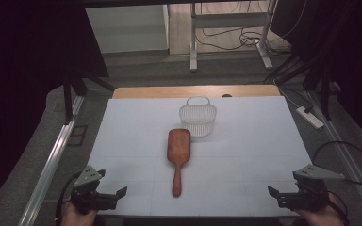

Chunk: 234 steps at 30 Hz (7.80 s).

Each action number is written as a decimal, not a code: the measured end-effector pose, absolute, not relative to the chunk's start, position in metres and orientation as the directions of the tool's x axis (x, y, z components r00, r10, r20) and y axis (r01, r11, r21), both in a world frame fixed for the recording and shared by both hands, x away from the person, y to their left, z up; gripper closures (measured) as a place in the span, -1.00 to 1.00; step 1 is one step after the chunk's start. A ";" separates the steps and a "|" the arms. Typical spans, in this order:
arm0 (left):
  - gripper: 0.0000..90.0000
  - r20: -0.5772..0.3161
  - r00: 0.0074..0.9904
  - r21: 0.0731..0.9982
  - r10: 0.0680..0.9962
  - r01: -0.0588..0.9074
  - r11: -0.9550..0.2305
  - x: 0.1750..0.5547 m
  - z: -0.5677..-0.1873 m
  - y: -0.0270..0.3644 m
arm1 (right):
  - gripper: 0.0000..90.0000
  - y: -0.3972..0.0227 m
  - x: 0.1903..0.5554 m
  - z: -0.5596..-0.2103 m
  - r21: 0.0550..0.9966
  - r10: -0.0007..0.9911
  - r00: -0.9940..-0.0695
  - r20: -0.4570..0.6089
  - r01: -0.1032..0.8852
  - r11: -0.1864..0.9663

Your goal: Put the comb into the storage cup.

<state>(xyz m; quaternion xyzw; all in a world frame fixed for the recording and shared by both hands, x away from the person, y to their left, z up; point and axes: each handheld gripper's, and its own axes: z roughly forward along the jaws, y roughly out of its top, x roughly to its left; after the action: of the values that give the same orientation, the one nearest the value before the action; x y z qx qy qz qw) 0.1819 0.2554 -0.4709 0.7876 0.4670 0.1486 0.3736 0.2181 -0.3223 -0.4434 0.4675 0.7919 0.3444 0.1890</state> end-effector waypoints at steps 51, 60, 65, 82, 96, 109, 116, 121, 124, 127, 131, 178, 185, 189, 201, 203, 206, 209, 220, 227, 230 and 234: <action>-1.00 -0.144 0.616 0.701 0.774 0.616 -0.360 0.205 -0.467 0.237 | -1.00 -0.318 0.218 -0.444 0.718 0.849 -0.529 0.000 0.591 0.368; -1.00 -0.165 0.639 0.699 0.752 0.614 -0.368 0.216 -0.468 0.227 | -1.00 -0.319 0.218 -0.443 0.712 0.850 -0.526 0.034 0.610 0.349; -1.00 -0.179 0.641 0.703 0.746 0.613 -0.359 0.222 -0.466 0.223 | -1.00 -0.319 0.218 -0.443 0.714 0.849 -0.528 0.032 0.607 0.350; -1.00 -0.158 0.683 0.680 0.713 0.599 -0.423 0.245 -0.465 0.200 | -1.00 -0.318 0.219 -0.444 0.709 0.845 -0.534 0.029 0.607 0.359; -1.00 -0.155 0.714 0.671 0.683 0.583 -0.458 0.265 -0.461 0.176 | -1.00 -0.318 0.219 -0.444 0.707 0.843 -0.537 0.027 0.607 0.364; -1.00 -0.151 0.725 0.655 0.672 0.583 -0.481 0.282 -0.460 0.156 | -1.00 -0.318 0.219 -0.444 0.704 0.842 -0.539 0.025 0.608 0.368; -1.00 -0.149 0.732 0.643 0.664 0.582 -0.497 0.289 -0.461 0.143 | -1.00 -0.318 0.219 -0.444 0.702 0.841 -0.540 0.025 0.609 0.370; -1.00 -0.146 0.739 0.638 0.657 0.578 -0.509 0.294 -0.460 0.136 | -1.00 -0.318 0.219 -0.445 0.701 0.842 -0.539 0.024 0.610 0.370; -1.00 -0.148 0.746 0.635 0.649 0.575 -0.516 0.297 -0.459 0.131 | -1.00 -0.317 0.219 -0.445 0.699 0.842 -0.539 0.024 0.611 0.371; -1.00 -0.152 0.747 0.636 0.647 0.575 -0.515 0.299 -0.459 0.129 | -1.00 -0.317 0.219 -0.445 0.699 0.842 -0.539 0.024 0.611 0.371; -1.00 -0.162 0.752 0.638 0.639 0.574 -0.514 0.305 -0.458 0.122 | -1.00 -0.317 0.219 -0.445 0.697 0.843 -0.538 0.023 0.613 0.372; 0.97 -0.162 0.822 0.603 0.547 0.521 -0.604 0.324 -0.461 0.072 | -1.00 -0.316 0.219 -0.445 0.691 0.838 -0.545 0.014 0.612 0.386; 0.97 -0.163 0.811 0.578 0.562 0.541 -0.612 0.323 -0.477 0.074 | -0.99 -0.315 0.219 -0.445 0.689 0.836 -0.549 0.010 0.610 0.392; 0.97 -0.175 0.806 0.566 0.565 0.552 -0.612 0.321 -0.485 0.073 | -0.99 -0.315 0.219 -0.445 0.688 0.834 -0.552 0.009 0.609 0.395; 0.98 -0.194 0.787 0.511 0.585 0.590 -0.625 0.315 -0.506 0.071 | -0.98 -0.314 0.219 -0.446 0.684 0.829 -0.559 0.002 0.605 0.407; 0.98 -0.200 0.785 0.502 0.586 0.596 -0.627 0.314 -0.508 0.071 | -0.98 -0.314 0.219 -0.446 0.685 0.828 -0.560 0.002 0.604 0.407; 0.98 -0.203 0.783 0.487 0.588 0.602 -0.633 0.312 -0.511 0.072 | -0.98 -0.314 0.219 -0.446 0.685 0.828 -0.561 0.003 0.604 0.407; 0.98 -0.197 0.775 0.473 0.601 0.612 -0.634 0.308 -0.511 0.074 | -0.98 -0.314 0.219 -0.446 0.686 0.828 -0.561 0.001 0.603 0.408; 0.98 -0.218 0.753 0.445 0.621 0.643 -0.623 0.309 -0.513 0.090 | -0.97 -0.314 0.219 -0.446 0.685 0.827 -0.562 0.003 0.604 0.408; 0.98 -0.223 0.737 0.420 0.638 0.663 -0.620 0.310 -0.515 0.098 | -0.97 -0.314 0.219 -0.446 0.684 0.826 -0.564 0.003 0.603 0.410; 0.98 -0.226 0.731 0.416 0.644 0.670 -0.615 0.310 -0.515 0.102 | -0.97 -0.314 0.219 -0.446 0.684 0.826 -0.563 0.003 0.604 0.410; 0.98 -0.216 0.721 0.408 0.658 0.679 -0.610 0.310 -0.514 0.108 | -0.97 -0.314 0.219 -0.446 0.684 0.826 -0.564 0.003 0.604 0.409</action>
<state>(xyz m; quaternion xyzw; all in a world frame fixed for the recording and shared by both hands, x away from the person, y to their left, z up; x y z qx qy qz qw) 0.3101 0.1076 -0.5144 0.8970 0.3728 -0.0221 0.2366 0.2192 -0.3141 -0.4457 0.4348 0.8219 0.3261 0.1705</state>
